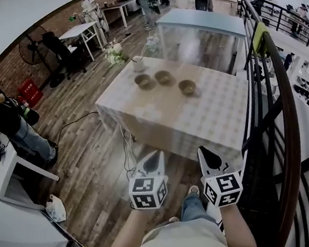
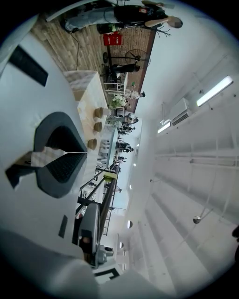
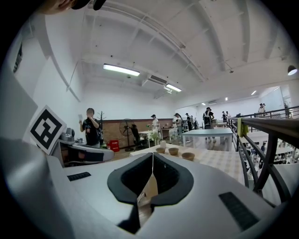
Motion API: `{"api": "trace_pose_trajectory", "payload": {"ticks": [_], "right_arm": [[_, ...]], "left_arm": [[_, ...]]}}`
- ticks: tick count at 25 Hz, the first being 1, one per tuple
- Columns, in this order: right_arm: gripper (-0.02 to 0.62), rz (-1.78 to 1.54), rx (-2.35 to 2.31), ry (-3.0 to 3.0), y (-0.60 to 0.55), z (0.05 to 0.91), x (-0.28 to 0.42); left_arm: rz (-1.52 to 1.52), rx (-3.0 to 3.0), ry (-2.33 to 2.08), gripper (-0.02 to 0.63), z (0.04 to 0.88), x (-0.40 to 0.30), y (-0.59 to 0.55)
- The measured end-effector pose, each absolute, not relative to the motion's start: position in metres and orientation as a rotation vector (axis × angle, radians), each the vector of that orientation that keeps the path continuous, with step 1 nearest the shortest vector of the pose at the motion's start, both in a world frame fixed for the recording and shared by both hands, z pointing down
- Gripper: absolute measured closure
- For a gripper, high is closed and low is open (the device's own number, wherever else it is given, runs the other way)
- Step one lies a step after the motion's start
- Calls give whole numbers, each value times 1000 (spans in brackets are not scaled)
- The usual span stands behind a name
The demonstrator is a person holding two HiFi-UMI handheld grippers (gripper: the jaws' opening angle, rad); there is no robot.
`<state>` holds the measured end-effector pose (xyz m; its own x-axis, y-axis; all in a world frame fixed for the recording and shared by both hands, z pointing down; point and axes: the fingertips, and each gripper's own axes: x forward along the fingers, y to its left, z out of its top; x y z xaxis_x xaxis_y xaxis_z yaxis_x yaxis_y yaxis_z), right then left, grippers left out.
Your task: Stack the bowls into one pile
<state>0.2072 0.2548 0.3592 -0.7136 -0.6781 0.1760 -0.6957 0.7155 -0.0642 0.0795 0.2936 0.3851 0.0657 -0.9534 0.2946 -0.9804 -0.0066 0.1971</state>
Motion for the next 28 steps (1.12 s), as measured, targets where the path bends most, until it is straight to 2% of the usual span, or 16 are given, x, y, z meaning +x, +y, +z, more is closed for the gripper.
{"api": "trace_pose_trajectory", "payload": {"ticks": [15, 28], "right_arm": [[594, 241, 1180, -2738, 263, 371, 206], [594, 204, 1204, -2760, 171, 370, 176]], "left_arm": [[97, 2003, -1915, 601, 388, 67, 302], [109, 1996, -1904, 601, 401, 38, 224]]}}
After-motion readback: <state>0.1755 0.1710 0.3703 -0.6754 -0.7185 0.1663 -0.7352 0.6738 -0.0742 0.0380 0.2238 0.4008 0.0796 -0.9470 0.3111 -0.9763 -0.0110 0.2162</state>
